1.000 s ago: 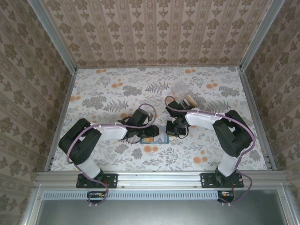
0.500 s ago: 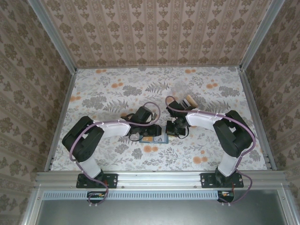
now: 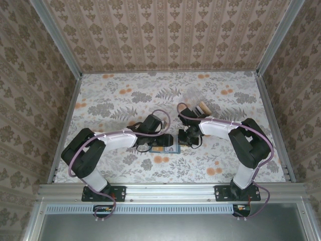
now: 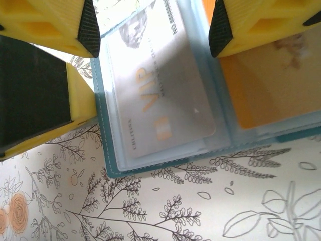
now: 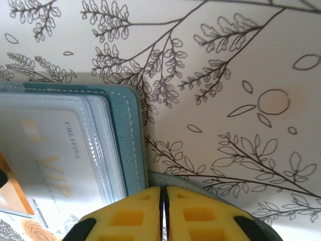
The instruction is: Put the credit cards into the card holder
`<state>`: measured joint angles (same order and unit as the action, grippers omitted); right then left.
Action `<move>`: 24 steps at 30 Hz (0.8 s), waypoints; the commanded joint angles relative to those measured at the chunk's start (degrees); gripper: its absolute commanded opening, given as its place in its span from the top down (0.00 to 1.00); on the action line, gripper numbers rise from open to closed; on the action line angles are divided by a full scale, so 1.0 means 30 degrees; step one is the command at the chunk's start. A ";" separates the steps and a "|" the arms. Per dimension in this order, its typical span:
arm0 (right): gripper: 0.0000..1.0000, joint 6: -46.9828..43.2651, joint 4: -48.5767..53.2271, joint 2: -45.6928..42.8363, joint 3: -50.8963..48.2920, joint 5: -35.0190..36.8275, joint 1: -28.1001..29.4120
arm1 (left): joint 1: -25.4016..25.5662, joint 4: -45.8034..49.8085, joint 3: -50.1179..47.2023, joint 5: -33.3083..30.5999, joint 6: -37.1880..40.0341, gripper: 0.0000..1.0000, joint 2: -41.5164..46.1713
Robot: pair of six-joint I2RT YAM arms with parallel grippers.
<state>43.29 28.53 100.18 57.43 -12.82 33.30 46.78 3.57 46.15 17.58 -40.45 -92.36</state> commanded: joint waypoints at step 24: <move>0.51 -0.5044 0.4624 -0.4242 0.5772 0.1955 -0.7204 | -0.1622 0.1153 -0.0148 -0.2700 0.0975 0.31 0.4057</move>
<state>32.42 39.99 87.70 71.83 -7.79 15.22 42.48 4.86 46.09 11.33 -39.22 -81.93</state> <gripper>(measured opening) 0.481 0.685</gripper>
